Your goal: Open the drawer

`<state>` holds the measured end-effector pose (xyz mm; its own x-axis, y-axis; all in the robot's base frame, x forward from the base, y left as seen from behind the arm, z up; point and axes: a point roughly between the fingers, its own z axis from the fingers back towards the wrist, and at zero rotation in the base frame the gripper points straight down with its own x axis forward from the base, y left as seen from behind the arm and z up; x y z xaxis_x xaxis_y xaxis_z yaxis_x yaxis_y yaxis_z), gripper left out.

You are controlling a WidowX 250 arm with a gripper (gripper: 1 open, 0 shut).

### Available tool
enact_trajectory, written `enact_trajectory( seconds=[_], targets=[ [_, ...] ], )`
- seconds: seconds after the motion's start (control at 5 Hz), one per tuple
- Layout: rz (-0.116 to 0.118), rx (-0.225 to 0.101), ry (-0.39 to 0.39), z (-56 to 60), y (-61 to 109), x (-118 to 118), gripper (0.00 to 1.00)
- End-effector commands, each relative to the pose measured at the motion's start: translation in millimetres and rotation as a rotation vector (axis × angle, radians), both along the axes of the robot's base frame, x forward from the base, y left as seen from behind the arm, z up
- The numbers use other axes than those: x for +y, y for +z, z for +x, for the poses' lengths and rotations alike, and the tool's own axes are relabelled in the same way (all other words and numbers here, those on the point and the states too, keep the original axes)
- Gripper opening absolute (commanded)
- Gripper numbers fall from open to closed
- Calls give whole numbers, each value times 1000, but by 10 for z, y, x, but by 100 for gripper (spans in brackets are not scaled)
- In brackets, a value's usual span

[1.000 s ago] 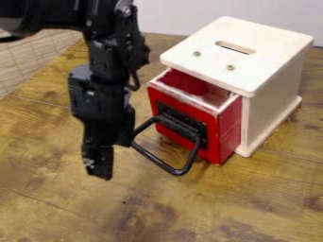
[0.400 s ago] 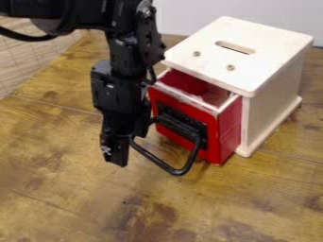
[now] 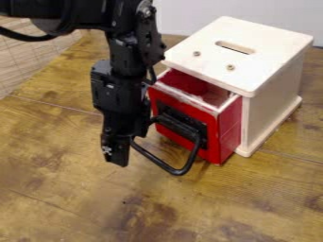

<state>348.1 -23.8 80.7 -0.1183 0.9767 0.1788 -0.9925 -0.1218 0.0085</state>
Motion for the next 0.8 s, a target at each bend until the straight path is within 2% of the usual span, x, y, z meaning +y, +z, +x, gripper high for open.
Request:
enact_trajectory(
  seconds=[0.0, 0.4, 0.6],
  targets=[
    [-3, -38, -21, 12, 112, -112, 100],
    [-5, -35, 9, -2, -232, 63, 100],
    [-6, -34, -41, 3, -247, 64, 100]
  ],
)
